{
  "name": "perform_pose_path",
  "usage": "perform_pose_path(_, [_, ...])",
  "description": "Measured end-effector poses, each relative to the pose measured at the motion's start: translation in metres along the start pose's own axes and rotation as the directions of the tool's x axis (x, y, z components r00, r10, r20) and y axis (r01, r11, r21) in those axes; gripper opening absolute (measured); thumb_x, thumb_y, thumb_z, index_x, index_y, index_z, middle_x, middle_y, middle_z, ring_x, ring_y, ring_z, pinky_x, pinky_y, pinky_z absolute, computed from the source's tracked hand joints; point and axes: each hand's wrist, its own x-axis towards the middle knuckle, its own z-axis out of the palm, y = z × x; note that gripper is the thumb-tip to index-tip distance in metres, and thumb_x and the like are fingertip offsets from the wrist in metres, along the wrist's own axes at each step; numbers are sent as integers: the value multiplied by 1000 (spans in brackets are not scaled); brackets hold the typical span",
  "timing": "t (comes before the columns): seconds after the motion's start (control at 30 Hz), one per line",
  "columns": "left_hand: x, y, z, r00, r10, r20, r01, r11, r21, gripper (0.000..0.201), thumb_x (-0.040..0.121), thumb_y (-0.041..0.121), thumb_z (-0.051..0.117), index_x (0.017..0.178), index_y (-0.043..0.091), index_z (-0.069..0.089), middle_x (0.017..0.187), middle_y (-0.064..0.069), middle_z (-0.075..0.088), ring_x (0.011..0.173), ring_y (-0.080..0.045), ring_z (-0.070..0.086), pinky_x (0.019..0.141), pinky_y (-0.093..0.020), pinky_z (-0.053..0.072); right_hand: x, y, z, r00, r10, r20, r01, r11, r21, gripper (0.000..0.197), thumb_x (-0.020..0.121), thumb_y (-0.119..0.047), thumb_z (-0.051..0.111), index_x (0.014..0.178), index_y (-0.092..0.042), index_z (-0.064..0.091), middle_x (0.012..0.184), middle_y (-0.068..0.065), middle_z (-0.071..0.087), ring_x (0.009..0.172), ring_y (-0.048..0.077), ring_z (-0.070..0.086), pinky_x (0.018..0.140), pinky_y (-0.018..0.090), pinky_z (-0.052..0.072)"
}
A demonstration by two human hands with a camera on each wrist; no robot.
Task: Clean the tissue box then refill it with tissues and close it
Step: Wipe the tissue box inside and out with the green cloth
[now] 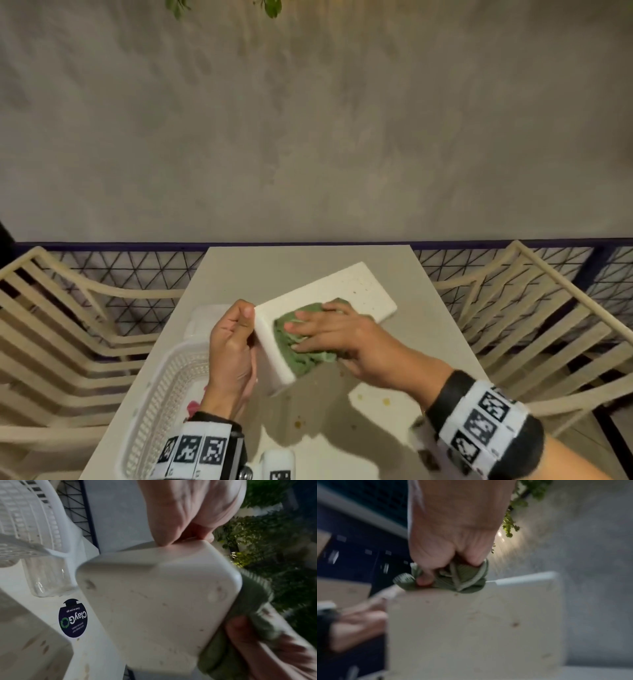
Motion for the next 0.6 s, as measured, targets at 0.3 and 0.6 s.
perform_pose_path(0.3, [-7, -8, 3, 996, -56, 68, 62, 995, -77, 21, 75, 15, 68, 60, 15, 54, 68, -7, 60, 67, -15, 55, 63, -22, 52, 19, -3, 4, 998, 62, -33, -64, 996, -64, 40, 69, -1, 71, 107, -12, 71, 124, 5, 64, 119, 20, 55, 100, 45, 38])
perform_pose_path(0.6, [1, 1, -1, 996, 36, -82, -34, 999, 24, 33, 83, 2, 55, 53, 13, 46, 57, 3, 51, 57, -10, 45, 57, -25, 39, -5, 6, -11, 999, 44, -6, -44, 999, -30, 28, 85, -22, 53, 105, -12, 71, 124, 3, 64, 121, 16, 52, 104, 47, 34])
